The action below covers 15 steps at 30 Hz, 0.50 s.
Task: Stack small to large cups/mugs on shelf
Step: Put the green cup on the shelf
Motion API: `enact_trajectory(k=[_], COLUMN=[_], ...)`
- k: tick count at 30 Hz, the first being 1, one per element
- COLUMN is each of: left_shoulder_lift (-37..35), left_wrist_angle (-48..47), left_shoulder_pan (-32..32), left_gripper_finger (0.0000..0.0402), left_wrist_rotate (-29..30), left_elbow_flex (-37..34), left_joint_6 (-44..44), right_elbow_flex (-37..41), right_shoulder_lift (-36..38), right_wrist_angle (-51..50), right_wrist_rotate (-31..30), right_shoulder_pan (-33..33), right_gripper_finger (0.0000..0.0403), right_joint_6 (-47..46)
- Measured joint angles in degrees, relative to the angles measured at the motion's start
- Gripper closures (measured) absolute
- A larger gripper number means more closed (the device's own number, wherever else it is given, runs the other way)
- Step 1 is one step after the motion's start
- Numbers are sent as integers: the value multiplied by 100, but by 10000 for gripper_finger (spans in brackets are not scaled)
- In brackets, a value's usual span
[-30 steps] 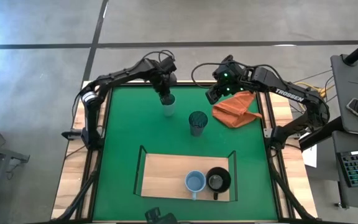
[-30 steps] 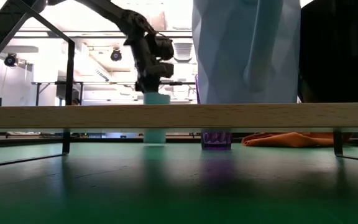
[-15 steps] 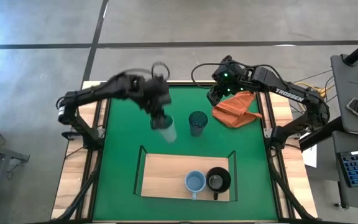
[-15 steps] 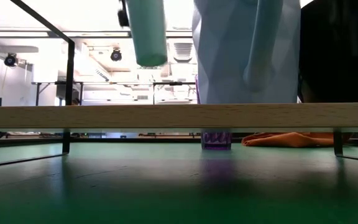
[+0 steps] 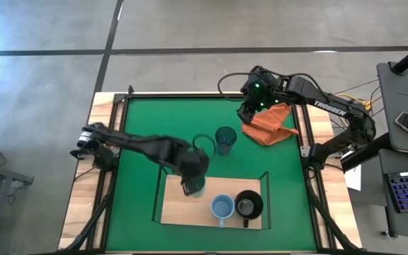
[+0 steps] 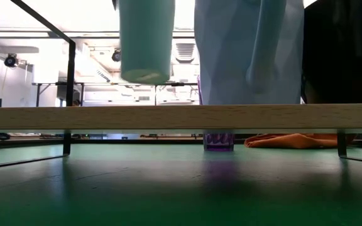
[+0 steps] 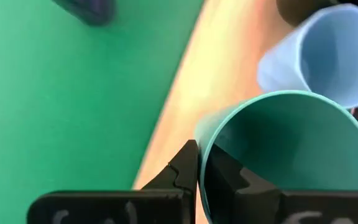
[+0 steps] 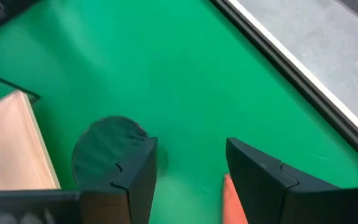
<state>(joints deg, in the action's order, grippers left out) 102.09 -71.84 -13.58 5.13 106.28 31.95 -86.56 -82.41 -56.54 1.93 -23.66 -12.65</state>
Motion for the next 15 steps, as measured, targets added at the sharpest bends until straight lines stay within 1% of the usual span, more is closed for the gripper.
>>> enact_trajectory(k=[5, 10, 15], left_shoulder_lift=[293, 380, 558], left_wrist_angle=[276, 645, 493], left_shoulder_pan=[-346, -537, -601], left_gripper_finger=[401, 402, 402], left_wrist_rotate=[4, 50, 125], left_elbow_flex=[4, -21, -46], left_joint_6=[548, 1057, 1423], right_elbow_flex=[0, 0, 0], right_shoulder_lift=[0, 0, 2], right_wrist_angle=[-322, -474, -469], right_wrist_rotate=[-2, 0, 0], right_shoulder_pan=[0, 0, 0], right_gripper_finger=[220, 220, 220], right_joint_6=[178, 376, 532])
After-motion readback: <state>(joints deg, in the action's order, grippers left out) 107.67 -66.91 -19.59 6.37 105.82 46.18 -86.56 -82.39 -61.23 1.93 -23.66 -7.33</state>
